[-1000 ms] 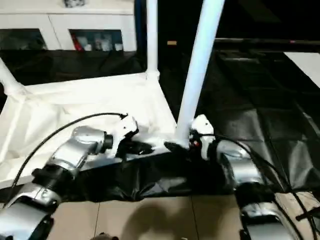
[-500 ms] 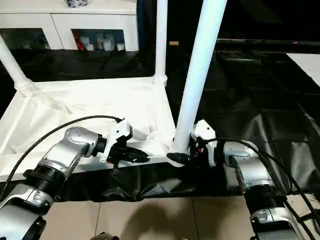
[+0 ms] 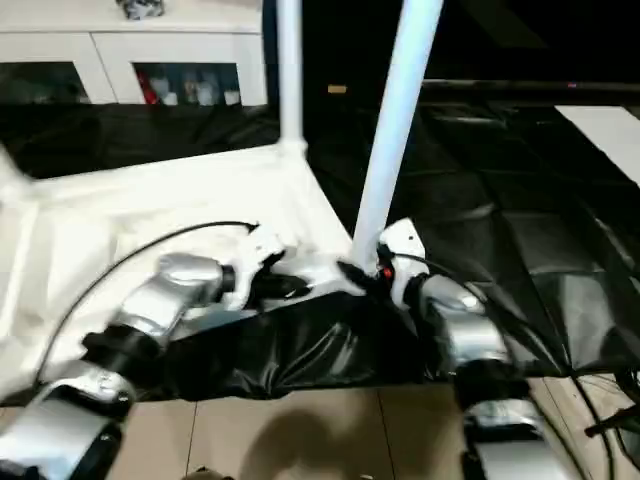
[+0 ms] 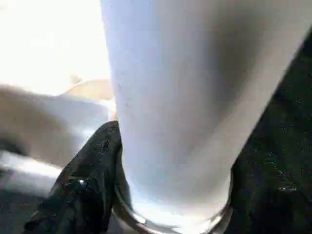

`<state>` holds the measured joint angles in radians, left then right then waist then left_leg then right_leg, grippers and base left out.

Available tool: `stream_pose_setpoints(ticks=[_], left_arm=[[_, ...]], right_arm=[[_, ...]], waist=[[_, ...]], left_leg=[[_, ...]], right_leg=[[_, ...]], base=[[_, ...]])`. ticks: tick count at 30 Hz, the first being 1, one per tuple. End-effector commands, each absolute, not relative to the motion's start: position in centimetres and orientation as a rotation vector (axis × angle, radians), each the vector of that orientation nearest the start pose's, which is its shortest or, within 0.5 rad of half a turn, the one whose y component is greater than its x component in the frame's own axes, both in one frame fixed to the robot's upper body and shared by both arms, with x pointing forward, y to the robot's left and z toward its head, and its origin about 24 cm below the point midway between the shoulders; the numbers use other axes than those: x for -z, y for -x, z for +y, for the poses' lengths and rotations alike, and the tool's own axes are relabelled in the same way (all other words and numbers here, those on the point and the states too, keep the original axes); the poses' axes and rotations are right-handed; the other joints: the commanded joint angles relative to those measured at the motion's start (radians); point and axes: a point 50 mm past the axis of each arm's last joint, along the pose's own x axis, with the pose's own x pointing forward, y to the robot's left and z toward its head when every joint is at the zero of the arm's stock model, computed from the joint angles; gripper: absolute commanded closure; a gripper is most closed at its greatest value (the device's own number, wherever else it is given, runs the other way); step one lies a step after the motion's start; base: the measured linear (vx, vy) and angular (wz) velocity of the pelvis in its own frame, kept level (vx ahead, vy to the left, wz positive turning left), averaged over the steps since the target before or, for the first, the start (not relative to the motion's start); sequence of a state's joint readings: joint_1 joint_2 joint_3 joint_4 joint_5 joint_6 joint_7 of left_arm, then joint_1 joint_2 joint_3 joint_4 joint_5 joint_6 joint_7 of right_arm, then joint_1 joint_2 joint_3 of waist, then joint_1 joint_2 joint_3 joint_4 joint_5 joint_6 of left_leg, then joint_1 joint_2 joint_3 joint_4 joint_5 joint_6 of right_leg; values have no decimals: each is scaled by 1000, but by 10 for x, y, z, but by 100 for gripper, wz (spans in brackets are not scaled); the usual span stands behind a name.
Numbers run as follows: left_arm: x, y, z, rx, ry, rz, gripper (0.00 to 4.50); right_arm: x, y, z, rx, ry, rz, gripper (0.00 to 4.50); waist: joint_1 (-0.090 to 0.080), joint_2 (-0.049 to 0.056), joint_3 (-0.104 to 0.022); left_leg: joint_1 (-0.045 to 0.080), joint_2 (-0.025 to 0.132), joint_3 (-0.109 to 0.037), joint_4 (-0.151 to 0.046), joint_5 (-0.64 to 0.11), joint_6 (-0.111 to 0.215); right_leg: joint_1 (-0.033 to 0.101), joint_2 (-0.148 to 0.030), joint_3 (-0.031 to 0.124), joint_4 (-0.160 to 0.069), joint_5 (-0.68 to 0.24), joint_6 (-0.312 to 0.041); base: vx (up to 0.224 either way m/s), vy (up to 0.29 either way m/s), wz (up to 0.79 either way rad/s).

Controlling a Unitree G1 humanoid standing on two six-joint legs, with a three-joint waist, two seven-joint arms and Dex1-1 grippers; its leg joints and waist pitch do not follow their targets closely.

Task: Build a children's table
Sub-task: Rotate leg to tighten

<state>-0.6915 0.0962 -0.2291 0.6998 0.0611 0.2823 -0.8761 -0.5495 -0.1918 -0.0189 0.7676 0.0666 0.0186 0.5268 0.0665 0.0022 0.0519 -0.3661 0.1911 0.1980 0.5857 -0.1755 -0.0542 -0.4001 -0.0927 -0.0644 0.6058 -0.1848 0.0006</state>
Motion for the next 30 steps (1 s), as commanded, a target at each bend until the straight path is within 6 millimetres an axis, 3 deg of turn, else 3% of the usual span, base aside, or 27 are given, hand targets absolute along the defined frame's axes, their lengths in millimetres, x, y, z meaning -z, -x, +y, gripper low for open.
stream_pose_setpoints(ticks=[1, 5, 6, 8, 11, 14, 20, 23, 27, 30], left_arm=[[-51, -329, 33, 1155, -237, 426, 450], [-51, -324, 18, 1173, -224, 399, 450], [-51, -323, 17, 1177, -228, 397, 450], [-51, -323, 17, 1185, -241, 389, 450], [-52, -322, 20, 1209, -251, 382, 450], [-53, -323, 29, 1224, -260, 377, 450], [-53, -320, 46, 1293, -256, 377, 450], [-53, -318, 53, 1336, -253, 380, 450], [-54, -313, 63, 1423, -251, 393, 450], [-54, -307, 70, 1503, -256, 414, 450]], right_arm=[[-9, -334, -137, -503, 56, 360, 180], [-9, -335, -120, -513, 4, 327, 180], [-10, -335, -118, -520, 2, 318, 124], [-14, -336, -118, -539, -20, 297, 110], [-18, -337, -123, -558, -11, 275, 67], [-24, -339, -135, -591, 48, 253, 46], [-29, -329, -151, -787, 150, 251, 32], [-31, -322, -156, -889, 178, 264, 32], [-32, -311, -162, -1042, 212, 299, 32], [-34, -304, -166, -1150, 208, 330, 56]], waist=[[0, -9, -58], [0, -8, -59], [0, -8, -59], [1, -8, -58], [2, -7, -58], [3, -7, -61], [16, -11, -68], [24, -12, -65], [27, -10, -61], [27, -10, -60]], left_leg=[[10, 38, -24, -79, -300, 10], [8, 37, -20, -76, -277, 32], [8, 37, -20, -76, -276, 34], [7, 37, -21, -77, -284, 39], [8, 39, -22, -79, -291, 36], [6, 39, -21, -77, -267, 44], [1, 37, -14, -63, -151, 109], [4, 41, -14, -64, -162, 117], [7, 47, -15, -70, -215, 94], [6, 47, -15, -71, -230, 85]], right_leg=[[37, -59, 42, -93, -323, -205], [38, -59, 42, -90, -278, -213], [38, -59, 42, -91, -279, -214], [39, -57, 41, -92, -291, -211], [39, -58, 41, -92, -296, -209], [42, -58, 41, -87, -245, -221], [53, -58, 40, -67, -61, -273], [52, -57, 38, -70, -93, -275], [49, -57, 38, -76, -180, -263], [47, -57, 39, -78, -207, -258]], base=[[0, 0, 0], [0, 0, 0], [0, 0, 0], [0, 0, 0], [0, 0, 0], [0, 0, 0], [0, 0, 0], [0, 0, 0], [0, 0, 0], [0, 0, 0]])
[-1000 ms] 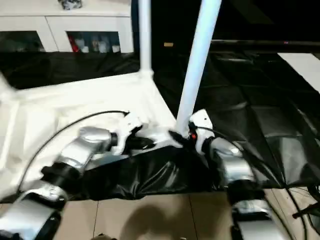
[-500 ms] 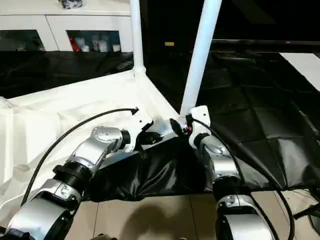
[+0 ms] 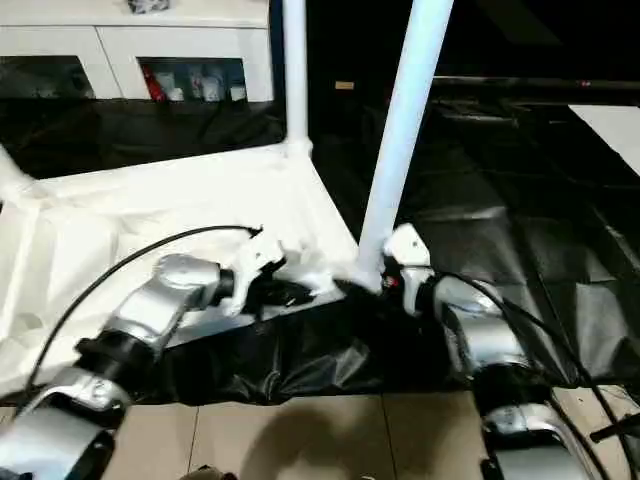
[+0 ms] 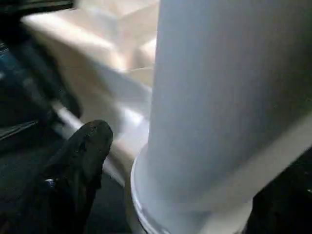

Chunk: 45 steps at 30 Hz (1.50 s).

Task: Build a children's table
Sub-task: Rotate leg to tighten

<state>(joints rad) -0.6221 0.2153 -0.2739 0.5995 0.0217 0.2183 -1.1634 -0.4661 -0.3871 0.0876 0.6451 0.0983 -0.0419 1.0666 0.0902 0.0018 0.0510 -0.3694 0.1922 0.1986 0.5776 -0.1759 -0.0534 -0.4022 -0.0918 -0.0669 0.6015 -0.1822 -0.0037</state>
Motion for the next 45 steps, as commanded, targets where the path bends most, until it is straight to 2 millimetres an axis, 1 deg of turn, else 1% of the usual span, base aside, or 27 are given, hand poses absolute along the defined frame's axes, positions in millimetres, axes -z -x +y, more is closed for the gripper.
stream_pose_setpoints(ticks=[1, 5, 6, 7, 8, 9, 13, 14, 17, 20, 21, 22, 23, 24, 26, 28, 29, 31, 33, 35, 37, 38, 39, 41, 42, 43, 45], left_arm=[[-54, -306, 72, 1523, -258, 422, 450], [-54, -304, 74, 1544, -261, 431, 450], [-54, -303, 78, 1562, -266, 447, 450], [-53, -303, 80, 1570, -267, 455, 450], [-53, -302, 81, 1573, -267, 459, 450], [-53, -302, 81, 1575, -266, 461, 450], [-52, -300, 84, 1589, -263, 478, 450], [-52, -300, 84, 1584, -263, 478, 450], [-51, -302, 80, 1545, -269, 471, 450], [-49, -310, 73, 1441, -264, 458, 450], [-49, -314, 69, 1391, -260, 449, 450], [-49, -314, 69, 1391, -260, 449, 450], [-49, -321, 60, 1297, -245, 437, 450], [-49, -322, 59, 1282, -242, 437, 450], [-50, -327, 53, 1210, -234, 433, 450], [-51, -333, 47, 1122, -220, 421, 450], [-51, -334, 45, 1101, -217, 417, 450], [-51, -336, 39, 1063, -220, 404, 450], [-51, -335, 31, 1054, -226, 396, 450], [-51, -334, 29, 1058, -228, 393, 450], [-52, -333, 27, 1078, -229, 386, 450], [-52, -333, 27, 1084, -230, 385, 450], [-53, -332, 27, 1102, -234, 377, 450], [-53, -330, 29, 1139, -234, 372, 450], [-53, -329, 30, 1156, -230, 372, 450], [-53, -328, 31, 1172, -223, 373, 450], [-53, -325, 35, 1216, -208, 374, 450]], right_arm=[[-34, -302, -166, -1176, 207, 338, 56], [-35, -299, -166, -1209, 211, 350, 97], [-34, -295, -167, -1253, 222, 375, 97], [-34, -293, -167, -1269, 229, 386, 115], [-33, -292, -167, -1277, 233, 391, 115], [-33, -292, -167, -1280, 235, 393, 136], [-32, -289, -165, -1302, 238, 399, 152], [-31, -289, -164, -1301, 234, 395, 172], [-30, -291, -160, -1271, 214, 373, 177], [-29, -302, -155, -1120, 180, 332, 182], [-27, -308, -154, -1035, 165, 322, 182], [-27, -308, -154, -1035, 165, 322, 182], [-22, -318, -151, -870, 125, 324, 182], [-21, -320, -151, -846, 118, 324, 183], [-18, -325, -148, -754, 92, 324, 183], [-16, -330, -144, -667, 61, 320, 183], [-16, -331, -142, -643, 54, 320, 183], [-14, -333, -135, -599, 41, 325, 183], [-11, -333, -120, -616, 16, 328, 183], [-13, -333, -115, -628, 9, 307, 183], [-16, -334, -113, -638, 16, 284, 183], [-16, -335, -114, -637, 21, 280, 127], [-17, -335, -115, -647, 13, 276, 113], [-21, -336, -119, -669, 1, 266, 107], [-23, -336, -122, -678, 4, 262, 107], [-24, -336, -124, -689, 11, 257, 86], [-27, -335, -131, -722, 41, 253, 68]], waist=[[3, -10, -59], [4, -10, -59], [6, -12, -61], [7, -13, -61], [8, -12, -61], [8, -12, -61], [9, -13, -60], [9, -13, -60], [9, -13, -61], [5, -12, -57], [0, -14, -55], [-2, -13, -54], [-6, -14, -56], [-10, -12, -55], [-13, -11, -54], [-14, -10, -57], [-13, -14, -58], [-9, -12, -60], [-8, -12, -62], [-6, -15, -63], [-5, -13, -61], [-5, -13, -61], [-6, -10, -59], [-7, -10, -59], [-6, -10, -60], [-7, -9, -60], [-7, -10, -63]], left_leg=[[10, 46, -16, -64, -231, 81], [11, 46, -16, -64, -226, 76], [11, 46, -16, -63, -219, 75], [11, 46, -16, -62, -211, 78], [10, 46, -16, -62, -208, 80], [10, 45, -15, -62, -204, 81], [11, 46, -16, -63, -211, 76], [11, 47, -16, -63, -212, 74], [11, 45, -16, -63, -207, 72], [14, 44, -17, -66, -230, 60], [15, 42, -18, -68, -252, 47], [15, 41, -19, -68, -265, 39], [18, 41, -23, -70, -280, 23], [18, 40, -23, -72, -288, 10], [15, 40, -26, -73, -301, 7], [19, 40, -24, -71, -309, 5], [18, 38, -23, -70, -301, 11], [14, 37, -21, -67, -271, 24], [14, 37, -20, -66, -251, 34], [12, 37, -19, -65, -235, 43], [11, 37, -19, -65, -236, 50], [12, 37, -19, -66, -241, 49], [12, 37, -20, -67, -254, 47], [13, 39, -21, -69, -265, 44], [13, 39, -22, -69, -268, 43], [12, 39, -21, -69, -266, 43], [11, 39, -20, -66, -250, 50]], right_leg=[[49, -57, 41, -73, -214, -251], [47, -58, 42, -72, -206, -255], [48, -58, 42, -71, -202, -255], [49, -59, 42, -70, -195, -255], [49, -59, 42, -69, -193, -256], [49, -58, 42, -69, -186, -256], [47, -59, 42, -71, -210, -251], [47, -59, 42, -71, -213, -249], [47, -59, 42, -70, -207, -249], [44, -61, 43, -76, -245, -243], [42, -61, 43, -81, -293, -231], [41, -62, 43, -84, -319, -224], [42, -64, 41, -87, -359, -209], [39, -63, 42, -90, -369, -204], [39, -62, 42, -90, -376, -194], [37, -60, 42, -90, -356, -194], [39, -60, 43, -90, -339, -197], [42, -60, 44, -86, -290, -204], [43, -60, 43, -83, -261, -207], [45, -59, 43, -81, -238, -212], [45, -61, 42, -82, -243, -214], [44, -61, 42, -83, -253, -214], [44, -61, 41, -86, -273, -209], [43, -61, 42, -87, -287, -204], [44, -61, 42, -86, -284, -203], [44, -60, 42, -85, -271, -206], [46, -60, 42, -80, -232, -218]], base=[[0, 0, 0], [0, 0, 0], [0, 0, 0], [0, 0, 0], [0, 0, 0], [0, 0, 0], [0, 0, 0], [0, 0, 0], [0, 0, 0], [0, 0, 0], [0, 0, 0], [0, 0, 0], [0, 0, 0], [0, 0, 0], [0, 0, 0], [0, 0, 0], [0, 0, 0], [0, 0, 0], [0, 0, 0], [0, 0, 0], [0, 0, 0], [0, 0, 0], [0, 0, 0], [0, 0, 0], [0, 0, 0], [0, 0, 0], [0, 0, 0]])
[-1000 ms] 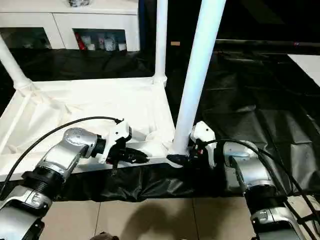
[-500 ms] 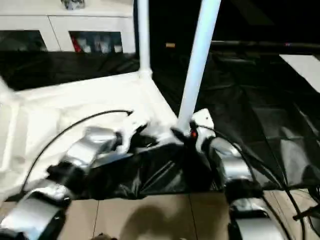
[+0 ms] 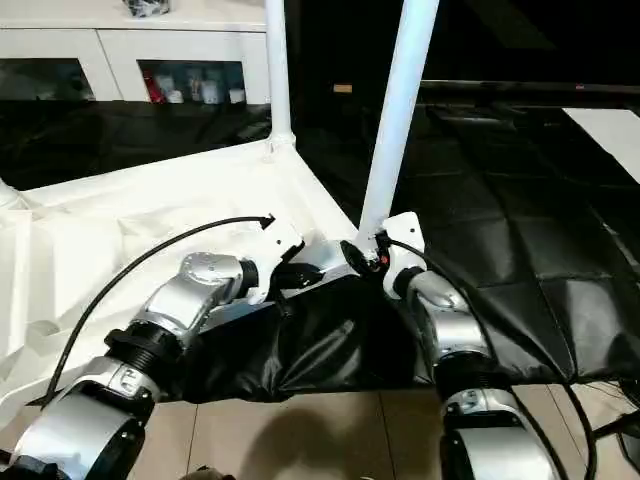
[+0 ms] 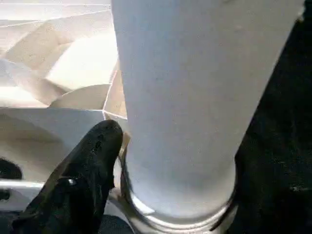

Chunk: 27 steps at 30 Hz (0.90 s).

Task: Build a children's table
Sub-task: Rotate leg to tighten

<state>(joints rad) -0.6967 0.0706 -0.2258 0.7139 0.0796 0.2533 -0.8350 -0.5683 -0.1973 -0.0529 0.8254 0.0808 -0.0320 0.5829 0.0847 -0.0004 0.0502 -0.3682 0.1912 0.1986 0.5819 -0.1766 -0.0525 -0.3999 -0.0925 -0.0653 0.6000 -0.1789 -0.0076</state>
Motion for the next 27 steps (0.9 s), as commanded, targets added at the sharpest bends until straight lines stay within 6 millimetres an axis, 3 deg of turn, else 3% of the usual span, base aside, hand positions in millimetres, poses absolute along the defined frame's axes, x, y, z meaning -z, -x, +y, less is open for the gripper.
stream_pose_setpoints(ticks=[1, 4, 7, 11, 15, 22, 27], left_arm=[[-53, -324, 35, 1224, -205, 375, 450], [-52, -319, 45, 1295, -191, 397, 450], [-52, -318, 51, 1329, -181, 405, 450], [-53, -314, 59, 1393, -190, 423, 450], [-54, -311, 70, 1451, -210, 448, 450], [-55, -306, 82, 1514, -206, 481, 450], [-55, -306, 84, 1522, -211, 490, 450]], right_arm=[[-27, -335, -132, -731, 44, 254, 64], [-29, -327, -143, -857, 102, 263, 64], [-30, -319, -149, -967, 139, 276, 64], [-31, -309, -153, -1098, 169, 280, 64], [-31, -297, -158, -1224, 172, 334, 64], [-32, -286, -160, -1325, 179, 380, 125], [-32, -283, -160, -1347, 174, 388, 154]], waist=[[-1, -9, -62], [4, -11, -64], [8, -10, -64], [12, -10, -59], [12, -10, -56], [13, -9, -61], [12, -9, -58]], left_leg=[[9, 40, -20, -70, -240, 52], [7, 40, -16, -63, -181, 92], [8, 42, -15, -63, -168, 102], [7, 46, -14, -65, -198, 99], [12, 46, -17, -71, -248, 74], [8, 47, -16, -67, -200, 85], [11, 47, -16, -69, -221, 74]], right_leg=[[45, -59, 41, -78, -220, -218], [49, -59, 41, -68, -133, -246], [49, -59, 39, -67, -133, -256], [47, -57, 38, -70, -177, -253], [47, -59, 38, -80, -280, -229], [46, -58, 39, -68, -190, -251], [44, -59, 40, -74, -238, -244]], base=[[0, 0, 0], [0, 0, 0], [0, 0, 0], [0, 0, 0], [0, 0, 0], [0, 0, 0], [0, 0, 0]])
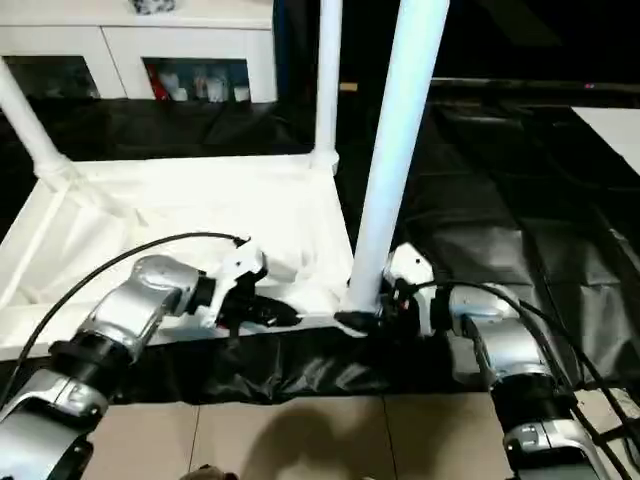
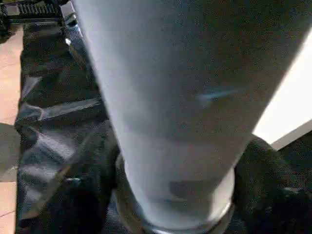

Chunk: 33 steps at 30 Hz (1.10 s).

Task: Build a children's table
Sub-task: Rotate leg to tighten

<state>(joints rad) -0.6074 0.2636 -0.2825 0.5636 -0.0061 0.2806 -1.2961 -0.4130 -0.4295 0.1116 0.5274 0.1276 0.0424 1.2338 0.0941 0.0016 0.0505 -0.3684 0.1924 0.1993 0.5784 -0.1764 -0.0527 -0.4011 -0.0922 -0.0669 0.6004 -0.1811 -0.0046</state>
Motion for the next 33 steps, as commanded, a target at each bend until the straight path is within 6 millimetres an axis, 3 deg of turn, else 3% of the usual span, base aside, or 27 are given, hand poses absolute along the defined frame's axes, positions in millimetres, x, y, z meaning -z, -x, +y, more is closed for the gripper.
stream_pose_setpoints(ticks=[1, 7, 10, 12, 13, 15, 17, 23, 26, 27, 33], left_arm=[[-55, -306, 84, 1523, -210, 491, 450], [-52, -309, 75, 1453, -210, 479, 450], [-52, -312, 70, 1403, -204, 466, 450], [-52, -321, 55, 1283, -185, 441, 450], [-52, -322, 53, 1268, -183, 437, 450], [-53, -326, 43, 1216, -192, 425, 450], [-53, -328, 38, 1184, -215, 415, 450], [-57, -333, 27, 1093, -229, 372, 450], [-57, -329, 22, 1127, -212, 355, 450], [-57, -328, 21, 1140, -211, 348, 450], [-56, -323, 29, 1210, -217, 334, 450]], right_arm=[[-33, -283, -160, -1351, 169, 387, 164], [-29, -284, -154, -1302, 104, 381, 176], [-27, -290, -153, -1220, 105, 365, 176], [-19, -310, -147, -942, 100, 344, 178], [-18, -312, -146, -905, 92, 343, 178], [-16, -321, -140, -764, 69, 332, 178], [-14, -328, -135, -655, 42, 333, 178], [-16, -336, -123, -552, -6, 316, 178], [-22, -337, -121, -591, -25, 269, 108], [-24, -337, -122, -605, -25, 261, 108], [-32, -336, -139, -663, 0, 228, 61]], waist=[[2, -12, -59], [4, -13, -59], [1, -15, -54], [-8, -11, -52], [-16, -10, -50], [-19, -12, -52], [-25, -8, -53], [-30, -8, -60], [-27, -9, -63], [-26, -13, -63], [-25, -12, -62]], left_leg=[[11, 45, -17, -66, -230, 67], [11, 44, -17, -64, -211, 72], [14, 42, -20, -69, -258, 49], [16, 42, -22, -71, -284, 31], [19, 39, -26, -74, -316, 6], [17, 39, -29, -75, -328, -1], [20, 39, -30, -77, -342, -5], [12, 37, -24, -72, -291, 20], [10, 36, -20, -66, -240, 45], [10, 36, -18, -65, -230, 57], [7, 38, -19, -64, -213, 76]], right_leg=[[46, -59, 42, -76, -251, -240], [45, -59, 42, -74, -231, -242], [43, -62, 41, -85, -323, -221], [36, -63, 42, -90, -368, -208], [33, -62, 39, -95, -426, -192], [37, -65, 38, -98, -447, -171], [32, -62, 38, -100, -431, -170], [40, -60, 41, -89, -288, -202], [44, -59, 42, -81, -212, -223], [45, -59, 42, -80, -201, -228], [48, -60, 40, -79, -207, -233]], base=[[0, 0, 0], [0, 0, 0], [0, 0, 0], [0, 0, 0], [0, 0, 0], [0, 0, 0], [0, 0, 0], [0, 0, 0], [0, 0, 0], [0, 0, 0], [0, 0, 0]])
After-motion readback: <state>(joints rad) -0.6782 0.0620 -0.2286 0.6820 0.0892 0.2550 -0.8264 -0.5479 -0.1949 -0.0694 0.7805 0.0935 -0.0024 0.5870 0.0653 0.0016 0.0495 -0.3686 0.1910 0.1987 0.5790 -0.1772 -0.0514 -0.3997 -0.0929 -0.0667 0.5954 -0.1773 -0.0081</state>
